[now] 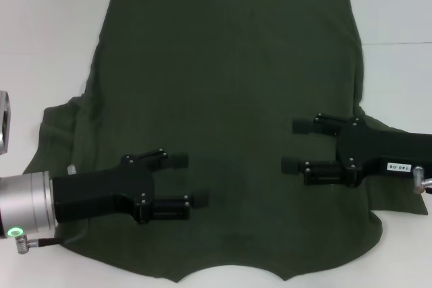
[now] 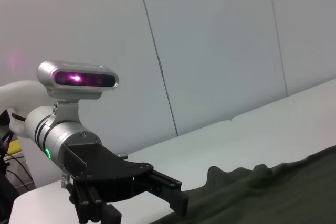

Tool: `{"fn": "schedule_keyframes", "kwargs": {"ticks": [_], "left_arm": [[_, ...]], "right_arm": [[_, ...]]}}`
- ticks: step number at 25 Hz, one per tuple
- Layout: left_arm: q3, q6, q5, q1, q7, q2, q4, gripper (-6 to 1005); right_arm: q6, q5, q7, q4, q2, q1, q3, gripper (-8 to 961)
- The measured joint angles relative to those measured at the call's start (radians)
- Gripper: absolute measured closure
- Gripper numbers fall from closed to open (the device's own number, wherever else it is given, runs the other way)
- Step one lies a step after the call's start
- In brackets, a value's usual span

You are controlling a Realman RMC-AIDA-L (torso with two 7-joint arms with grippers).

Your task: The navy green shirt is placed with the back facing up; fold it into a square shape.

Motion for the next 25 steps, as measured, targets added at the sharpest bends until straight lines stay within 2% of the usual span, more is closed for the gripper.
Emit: {"fn": "schedule_keyframes", "kwargs": {"ticks": [17, 25], "left_arm": [[-0.009, -0.010, 0.000, 0.003, -0.011, -0.002, 0.000, 65], [-0.146, -0.063, 0.000, 0.000, -0.113, 0.004, 0.002, 64]], "right_arm": [[-0.002, 0.027, -0.001, 0.006, 0.003, 0.007, -0.004, 26], [-0.004, 0.047, 0.000, 0.031, 0.005, 0.008, -0.002, 26]]}}
